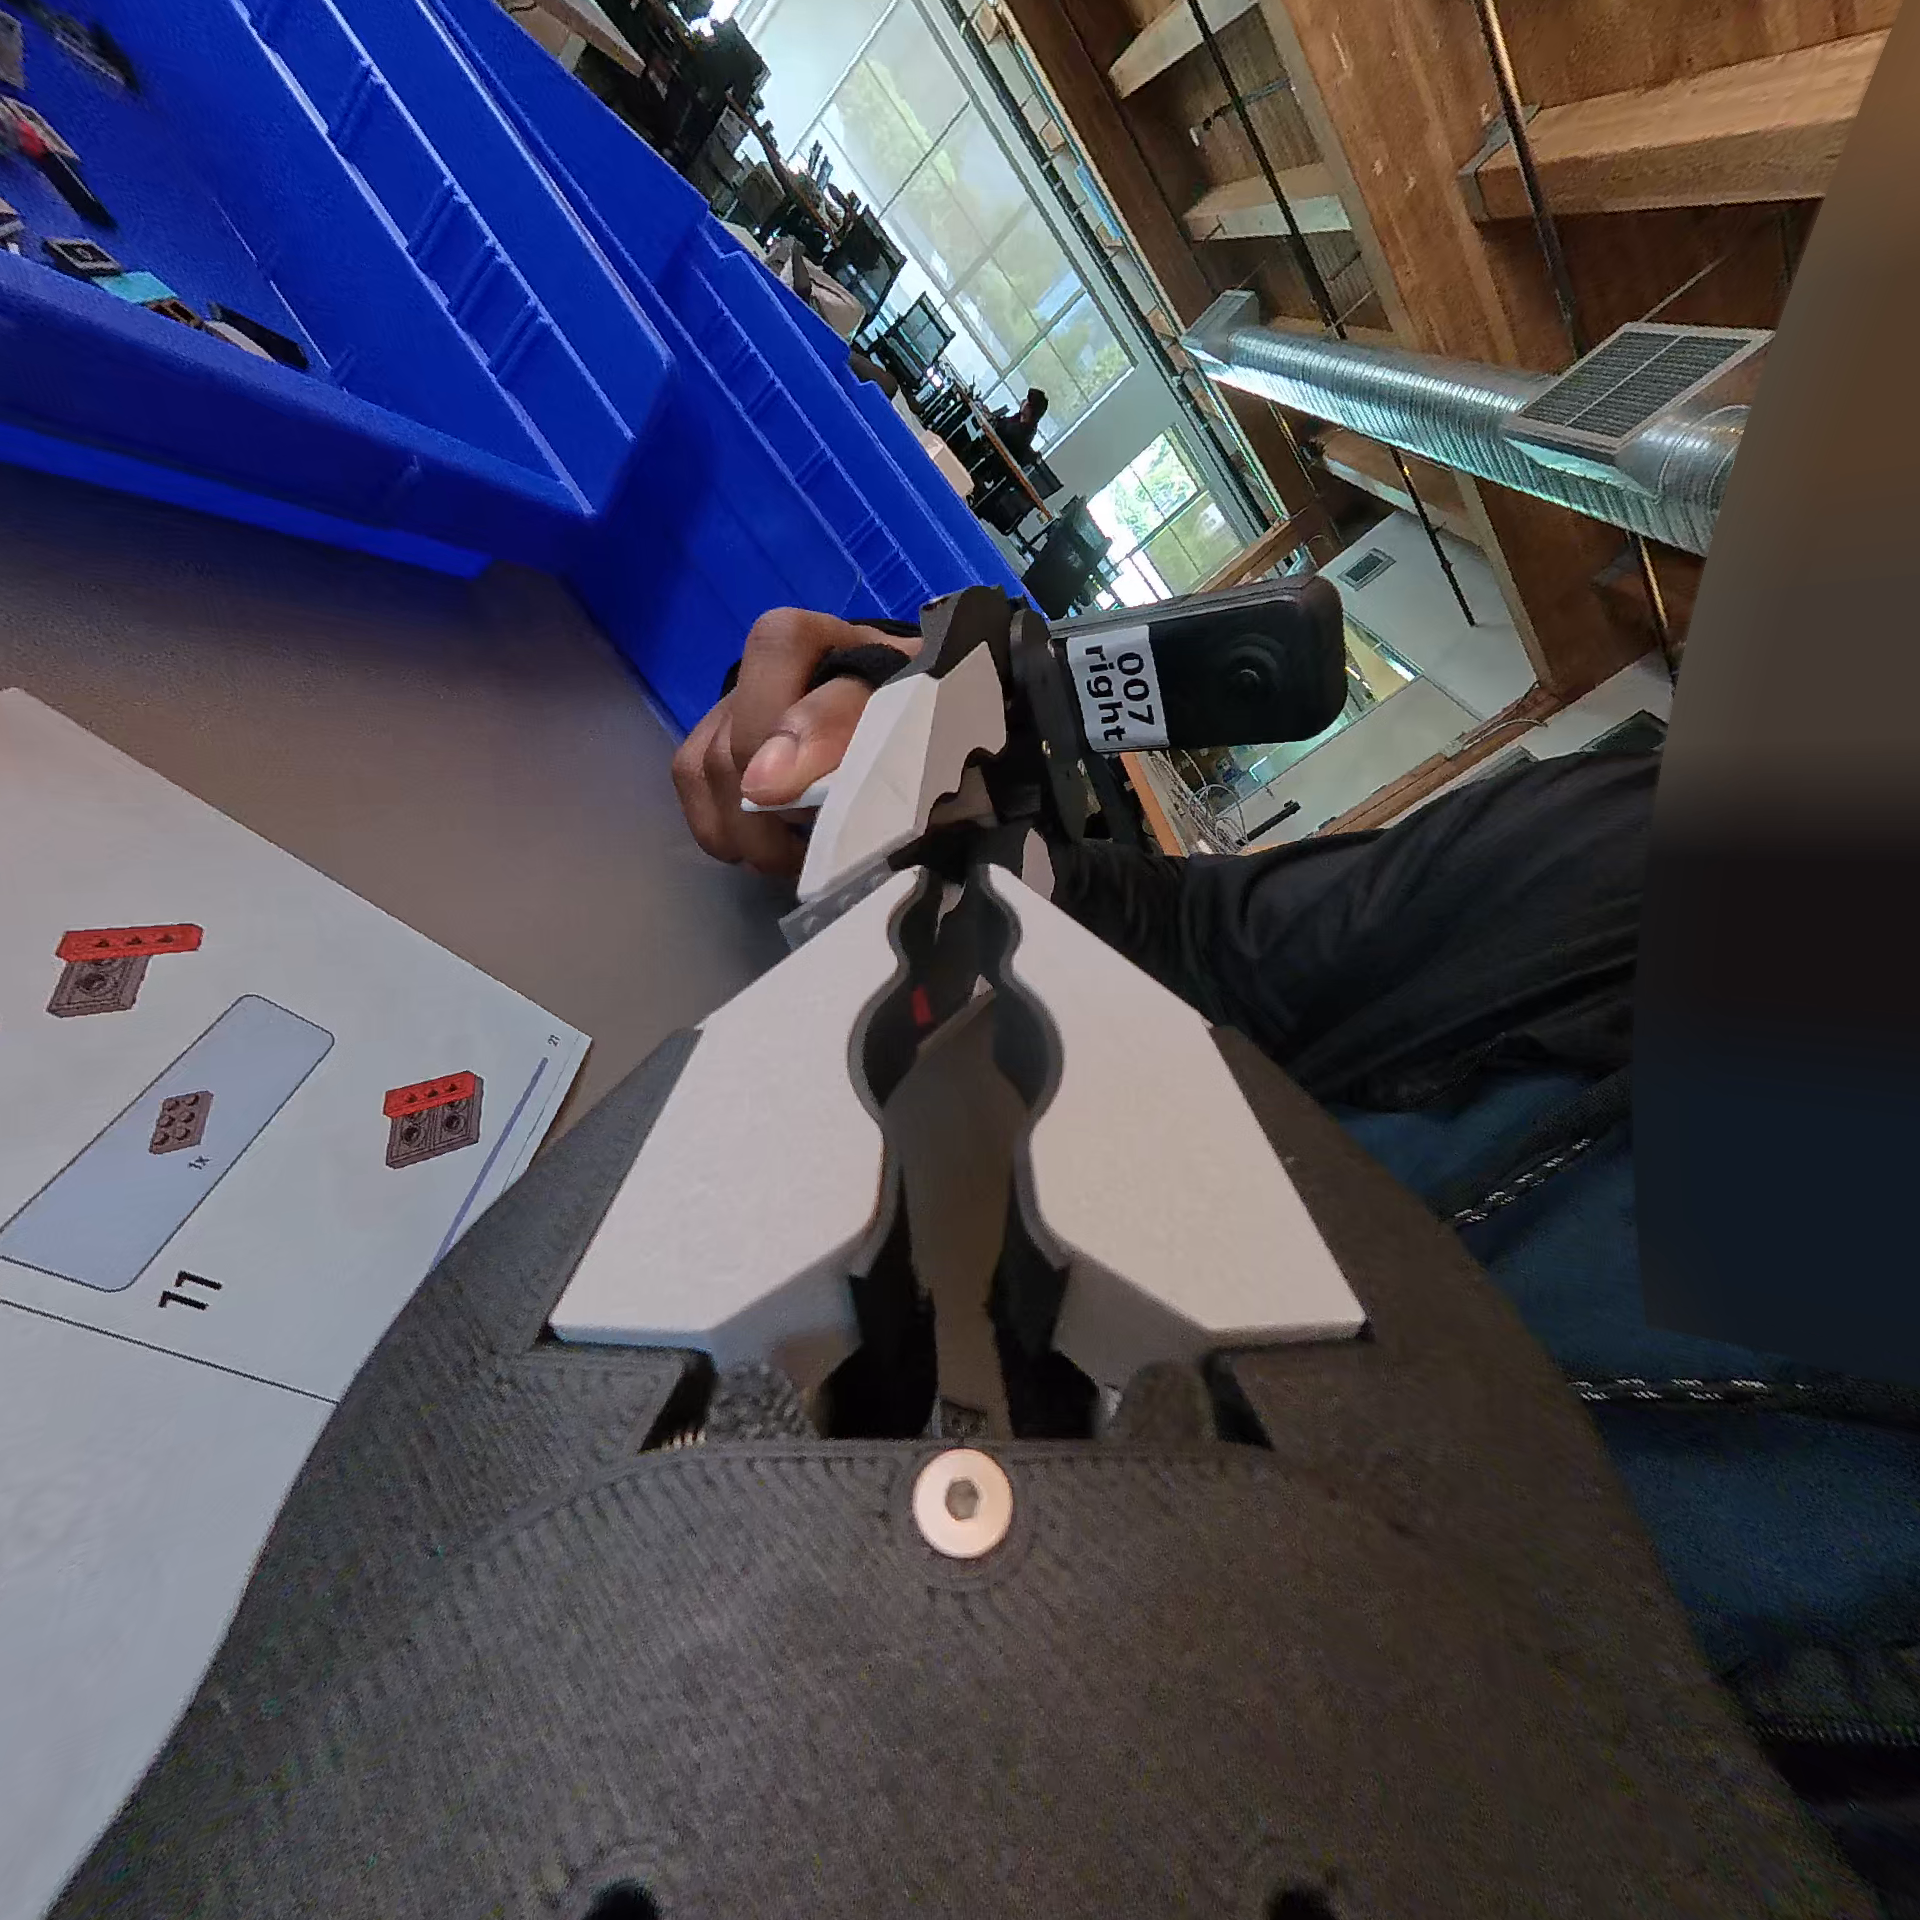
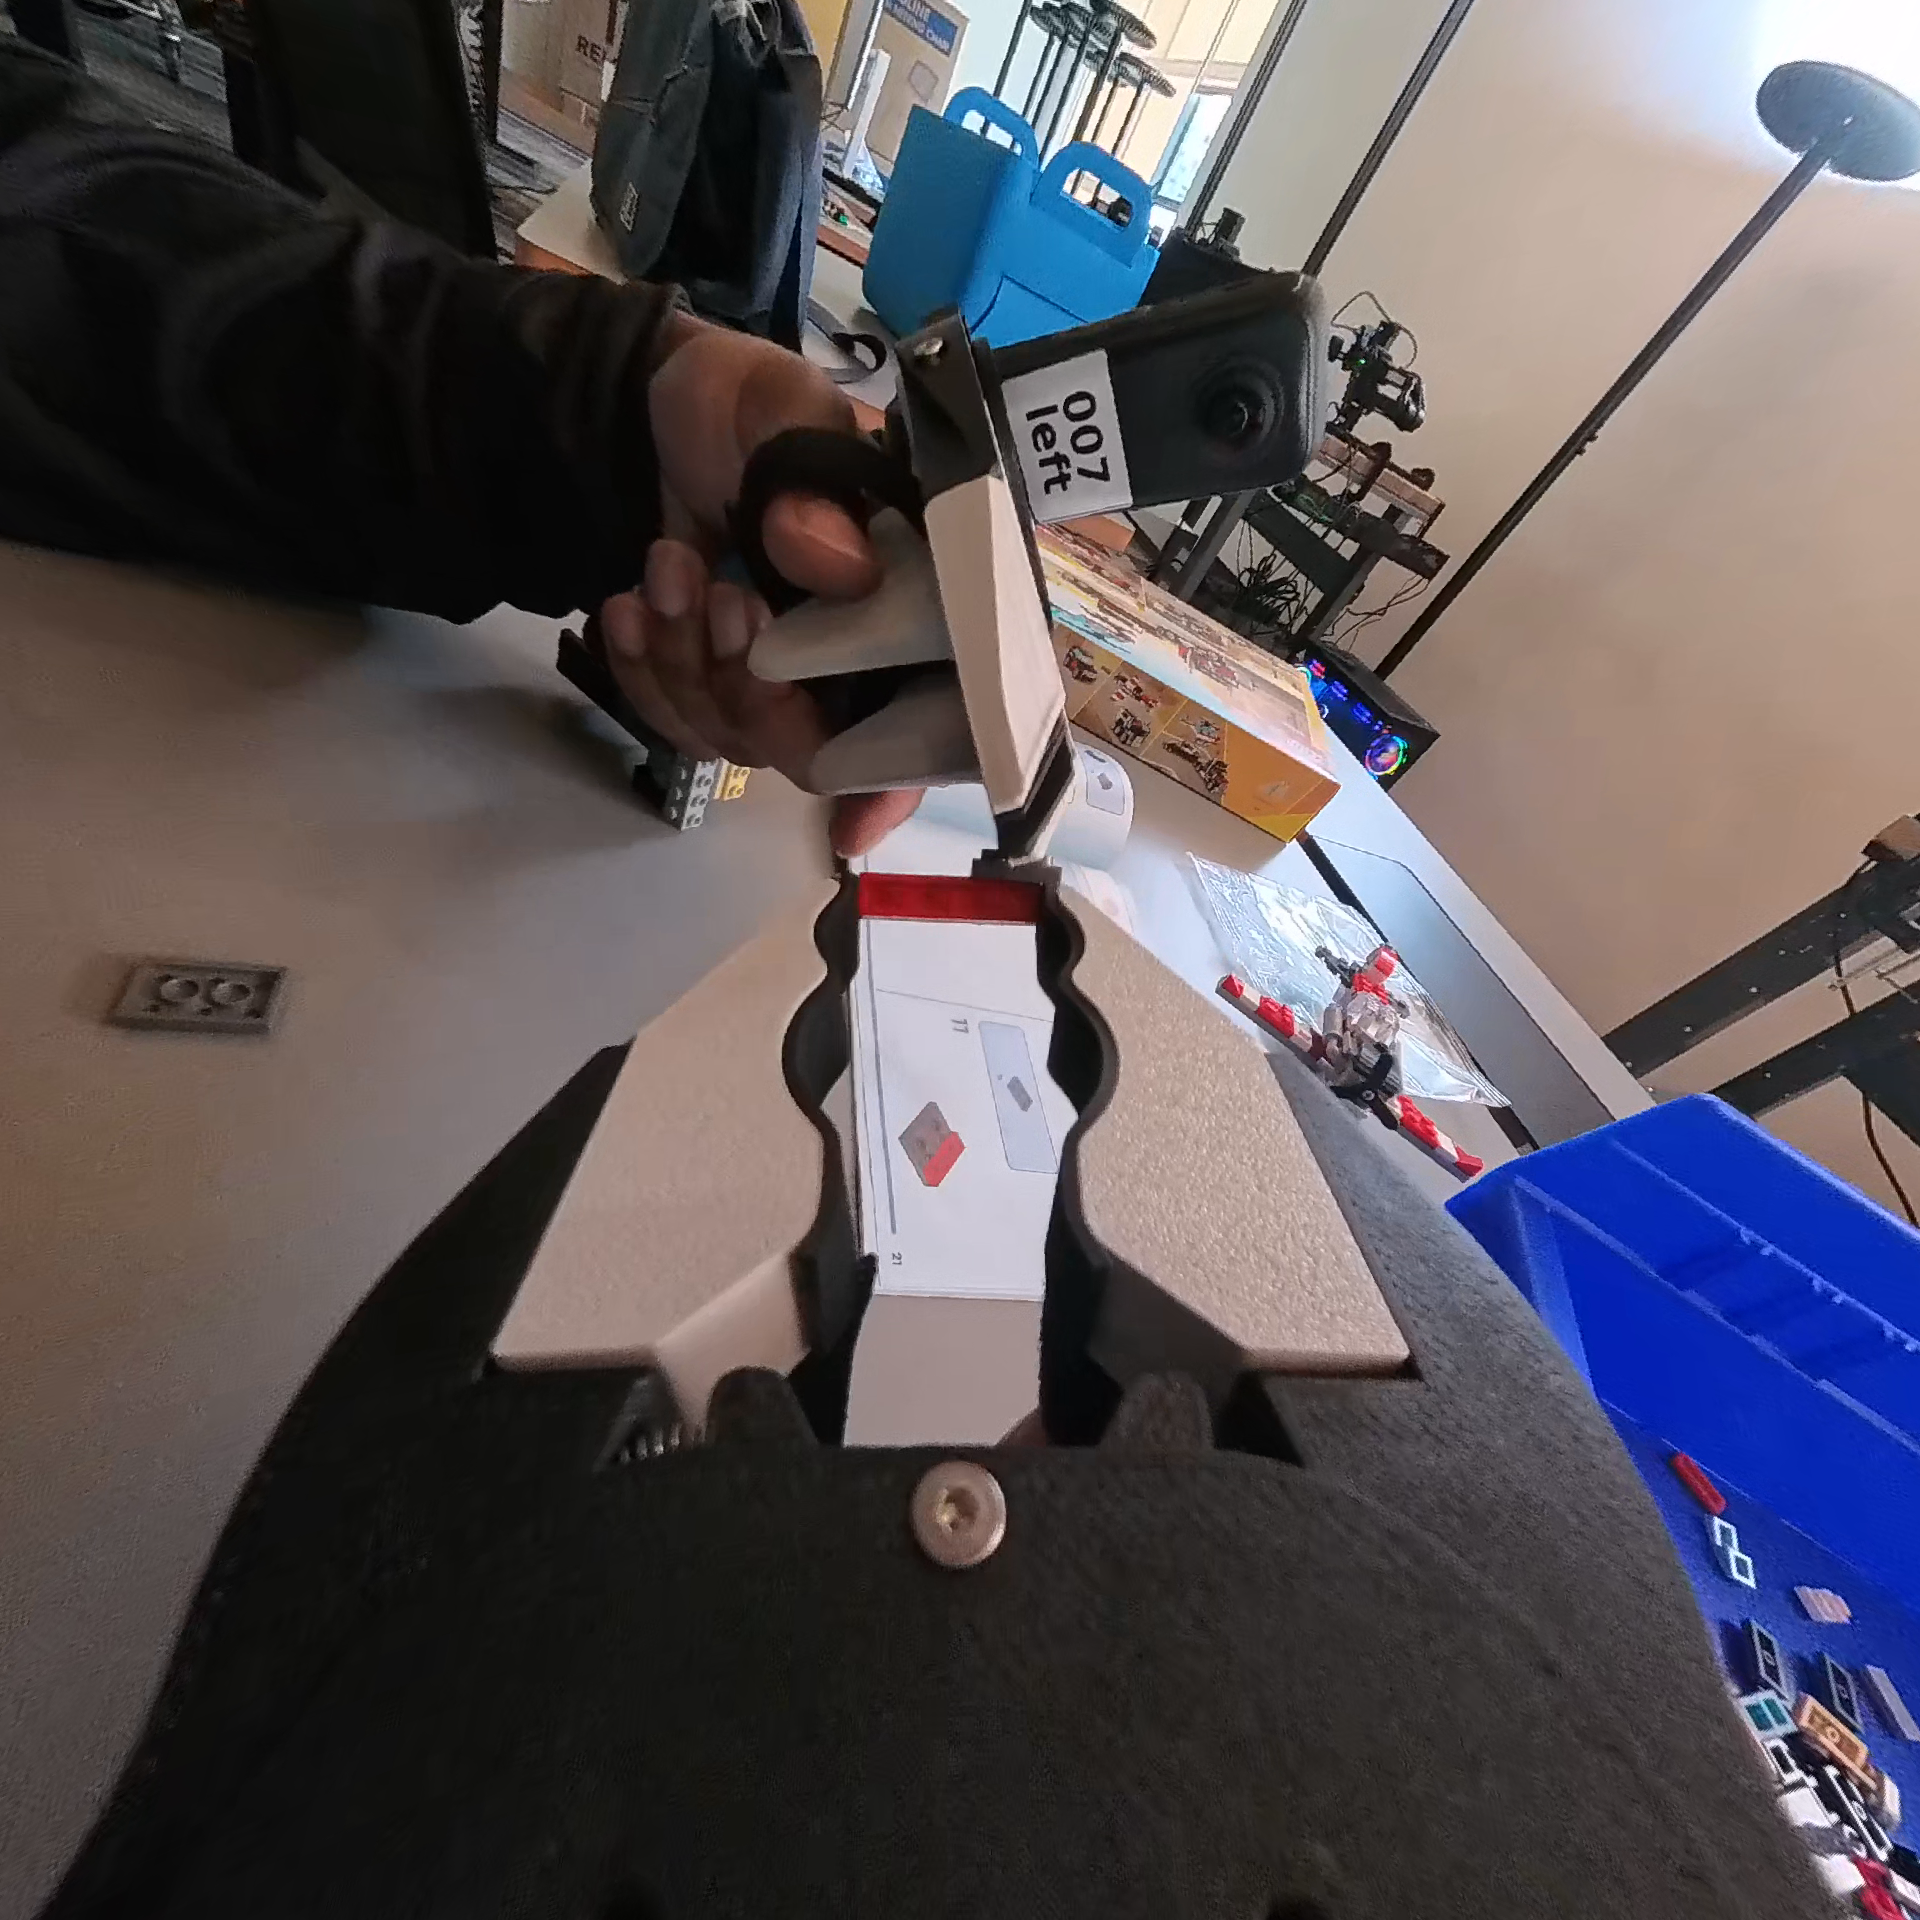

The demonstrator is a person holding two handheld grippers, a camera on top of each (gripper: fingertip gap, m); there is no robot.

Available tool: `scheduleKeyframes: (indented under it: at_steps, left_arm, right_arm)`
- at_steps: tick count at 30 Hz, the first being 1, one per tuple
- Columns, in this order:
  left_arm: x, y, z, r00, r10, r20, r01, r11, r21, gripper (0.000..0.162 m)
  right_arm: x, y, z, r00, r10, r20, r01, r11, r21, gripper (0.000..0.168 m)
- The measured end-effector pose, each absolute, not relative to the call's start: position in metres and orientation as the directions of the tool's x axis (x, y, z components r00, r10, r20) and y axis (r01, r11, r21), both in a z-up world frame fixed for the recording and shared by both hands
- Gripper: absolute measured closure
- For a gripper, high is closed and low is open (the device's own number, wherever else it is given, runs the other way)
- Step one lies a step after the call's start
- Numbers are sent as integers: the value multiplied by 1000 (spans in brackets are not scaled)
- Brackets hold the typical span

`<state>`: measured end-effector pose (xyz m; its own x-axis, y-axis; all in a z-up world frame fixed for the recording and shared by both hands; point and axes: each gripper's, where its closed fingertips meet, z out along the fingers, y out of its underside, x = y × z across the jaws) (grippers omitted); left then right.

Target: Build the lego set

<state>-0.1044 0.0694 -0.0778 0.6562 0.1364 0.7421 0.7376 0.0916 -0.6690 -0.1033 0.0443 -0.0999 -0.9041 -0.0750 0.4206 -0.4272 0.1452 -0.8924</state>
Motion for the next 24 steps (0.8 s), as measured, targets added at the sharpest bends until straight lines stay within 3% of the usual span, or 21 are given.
scheduleKeyframes:
  at_steps: [24]
  left_arm:
    - [-114, 60, -77, 655, 224, 722, 718, 116, -687, 156]
  right_arm:
    - [-106, 46, -93, -890, -38, 454, -455, 129, -881, 133]
